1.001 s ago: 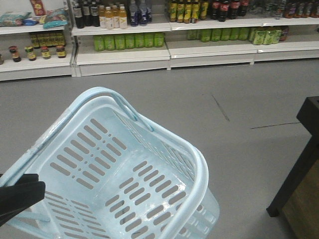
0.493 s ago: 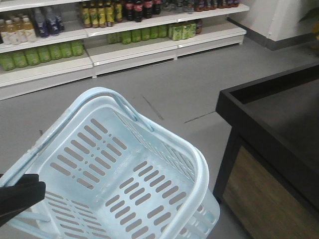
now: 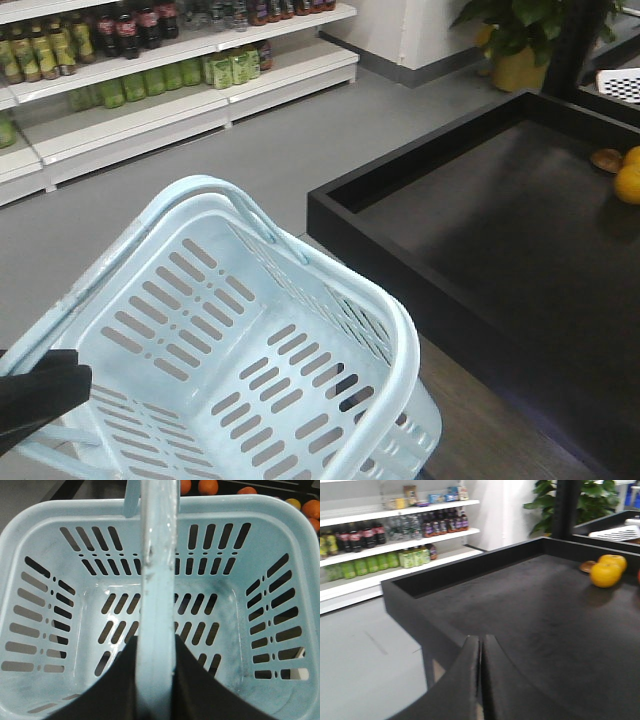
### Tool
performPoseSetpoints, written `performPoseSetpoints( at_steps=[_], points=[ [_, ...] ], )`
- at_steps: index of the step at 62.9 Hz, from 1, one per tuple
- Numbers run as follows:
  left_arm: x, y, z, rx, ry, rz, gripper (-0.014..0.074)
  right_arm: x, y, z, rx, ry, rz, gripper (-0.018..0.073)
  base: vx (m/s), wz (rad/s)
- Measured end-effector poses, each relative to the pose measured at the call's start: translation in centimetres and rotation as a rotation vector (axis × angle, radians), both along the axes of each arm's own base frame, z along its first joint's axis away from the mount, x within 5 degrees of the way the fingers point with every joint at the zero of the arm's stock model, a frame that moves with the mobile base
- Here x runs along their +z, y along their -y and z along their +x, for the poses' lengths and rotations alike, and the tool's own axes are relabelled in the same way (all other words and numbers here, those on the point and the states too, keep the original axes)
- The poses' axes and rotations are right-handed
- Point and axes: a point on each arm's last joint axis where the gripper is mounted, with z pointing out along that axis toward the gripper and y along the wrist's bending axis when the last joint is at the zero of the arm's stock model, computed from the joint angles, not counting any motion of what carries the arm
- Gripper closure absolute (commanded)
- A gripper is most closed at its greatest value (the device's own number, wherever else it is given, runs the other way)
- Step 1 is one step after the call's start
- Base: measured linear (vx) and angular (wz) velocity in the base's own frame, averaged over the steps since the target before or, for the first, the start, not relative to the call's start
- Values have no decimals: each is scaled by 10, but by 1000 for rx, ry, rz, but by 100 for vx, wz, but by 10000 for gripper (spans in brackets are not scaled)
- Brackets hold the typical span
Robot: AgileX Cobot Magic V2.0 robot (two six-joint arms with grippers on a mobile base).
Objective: Pick three apples into basket with both arms
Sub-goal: 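Drive the base toward the apple and orange table carrying the basket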
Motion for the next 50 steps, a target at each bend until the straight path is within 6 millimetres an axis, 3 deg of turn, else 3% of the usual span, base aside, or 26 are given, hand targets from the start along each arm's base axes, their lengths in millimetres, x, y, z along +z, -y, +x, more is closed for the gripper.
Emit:
performPoseSetpoints(
  at_steps=[50],
  points=[
    [0,0,0,0,0,0,603,0,0,0,0,0,0,564,10,-45]
  ],
)
